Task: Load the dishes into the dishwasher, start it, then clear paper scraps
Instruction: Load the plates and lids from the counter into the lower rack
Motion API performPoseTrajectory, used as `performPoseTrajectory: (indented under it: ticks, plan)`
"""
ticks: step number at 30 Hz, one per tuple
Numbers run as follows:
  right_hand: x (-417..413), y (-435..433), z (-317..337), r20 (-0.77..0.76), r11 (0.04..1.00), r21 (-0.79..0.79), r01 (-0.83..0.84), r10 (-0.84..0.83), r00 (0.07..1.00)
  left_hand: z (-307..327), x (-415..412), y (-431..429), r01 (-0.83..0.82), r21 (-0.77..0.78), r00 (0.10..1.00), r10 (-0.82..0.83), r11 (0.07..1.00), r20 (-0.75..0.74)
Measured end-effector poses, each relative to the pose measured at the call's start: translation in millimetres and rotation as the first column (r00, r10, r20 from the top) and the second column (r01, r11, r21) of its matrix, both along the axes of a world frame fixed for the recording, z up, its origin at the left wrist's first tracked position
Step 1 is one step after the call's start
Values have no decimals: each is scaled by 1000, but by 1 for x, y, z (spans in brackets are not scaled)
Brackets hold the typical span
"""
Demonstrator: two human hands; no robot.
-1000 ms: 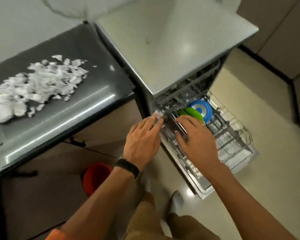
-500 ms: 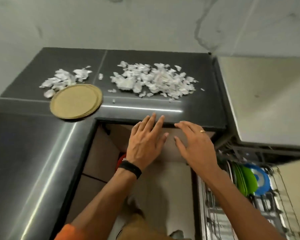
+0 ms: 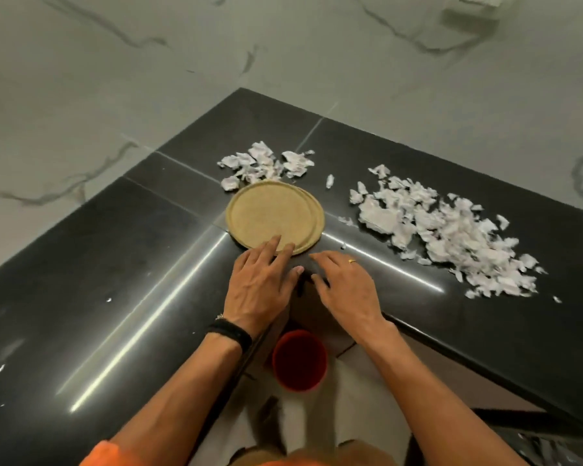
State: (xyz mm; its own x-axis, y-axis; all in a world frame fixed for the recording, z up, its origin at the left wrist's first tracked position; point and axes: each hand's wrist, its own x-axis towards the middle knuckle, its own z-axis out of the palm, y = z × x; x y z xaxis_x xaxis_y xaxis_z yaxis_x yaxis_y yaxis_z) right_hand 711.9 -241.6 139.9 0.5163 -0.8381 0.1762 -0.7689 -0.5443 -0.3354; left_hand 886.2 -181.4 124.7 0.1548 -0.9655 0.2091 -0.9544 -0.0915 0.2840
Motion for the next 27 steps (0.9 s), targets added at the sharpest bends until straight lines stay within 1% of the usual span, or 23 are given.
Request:
performPoseTrajectory:
  ticks: [4,7,13,16,20,24,27]
  plan:
    - [42,-33,-14,-70,987,45,-153,155,985,-10,25,-5,-101,47,995,101,994,4]
    - [64,-55,-26,-116,969,77,-234,242,963,-17,34,-7,-170,73,985,171,983,-3]
    - [91,-88,-47,-229,914,123,-385,404,886,-20,40,-10,-304,96,950,310,948,-45]
    - [99,-94,-57,-267,909,111,-402,417,869,-21,42,-9,-351,103,932,357,931,-56]
    - [100,-97,-69,-262,912,33,-408,402,877,-23,42,-6,-379,119,920,388,918,-56]
    - [95,-95,-65,-190,906,-55,-420,403,895,-23,45,-9,-374,128,920,385,918,-76]
    - [88,-94,-53,-165,912,-138,-386,363,917,-21,49,-16,-337,118,934,348,934,-86]
